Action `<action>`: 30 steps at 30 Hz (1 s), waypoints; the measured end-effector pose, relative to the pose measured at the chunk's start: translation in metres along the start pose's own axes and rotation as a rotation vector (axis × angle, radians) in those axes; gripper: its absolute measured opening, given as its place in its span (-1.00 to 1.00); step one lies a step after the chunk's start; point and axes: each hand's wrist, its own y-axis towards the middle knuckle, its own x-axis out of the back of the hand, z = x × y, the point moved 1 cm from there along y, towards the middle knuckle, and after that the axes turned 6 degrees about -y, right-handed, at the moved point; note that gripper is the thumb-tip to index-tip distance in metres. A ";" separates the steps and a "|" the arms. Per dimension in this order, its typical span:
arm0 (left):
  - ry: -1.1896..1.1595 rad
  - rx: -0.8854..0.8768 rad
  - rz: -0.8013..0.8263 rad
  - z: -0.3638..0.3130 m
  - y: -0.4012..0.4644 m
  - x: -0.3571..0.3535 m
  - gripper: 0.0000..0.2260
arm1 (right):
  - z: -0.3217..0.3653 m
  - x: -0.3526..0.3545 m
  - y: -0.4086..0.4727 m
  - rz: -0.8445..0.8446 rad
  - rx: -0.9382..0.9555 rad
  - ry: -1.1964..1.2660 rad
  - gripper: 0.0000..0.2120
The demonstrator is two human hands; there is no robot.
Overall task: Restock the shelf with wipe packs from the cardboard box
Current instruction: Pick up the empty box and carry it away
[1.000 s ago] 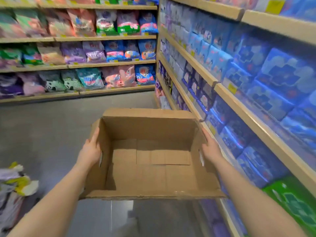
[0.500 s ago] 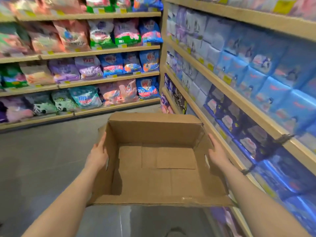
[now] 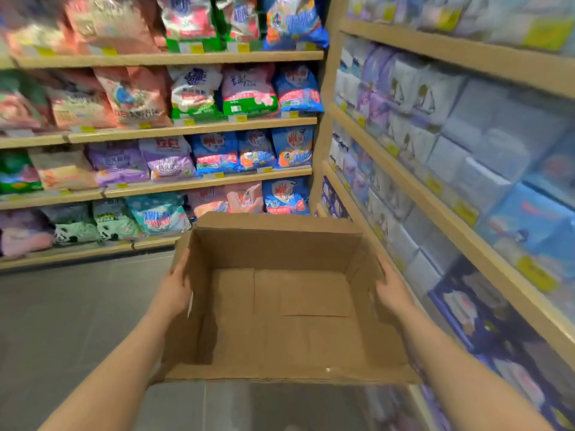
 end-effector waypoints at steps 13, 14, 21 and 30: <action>0.055 0.047 -0.055 -0.012 0.246 -0.018 -0.43 | 0.063 -0.068 0.264 0.147 -0.005 -0.015 -0.37; 0.048 0.041 -0.047 -0.008 0.269 -0.022 -0.43 | 0.068 -0.076 0.284 0.147 -0.015 -0.017 -0.36; -0.048 0.052 0.068 0.019 0.438 -0.063 -0.42 | 0.101 -0.136 0.406 0.154 -0.158 -0.031 -0.37; 0.011 0.120 0.195 0.088 0.576 -0.154 -0.40 | 0.057 -0.250 0.537 0.195 -0.277 -0.091 -0.32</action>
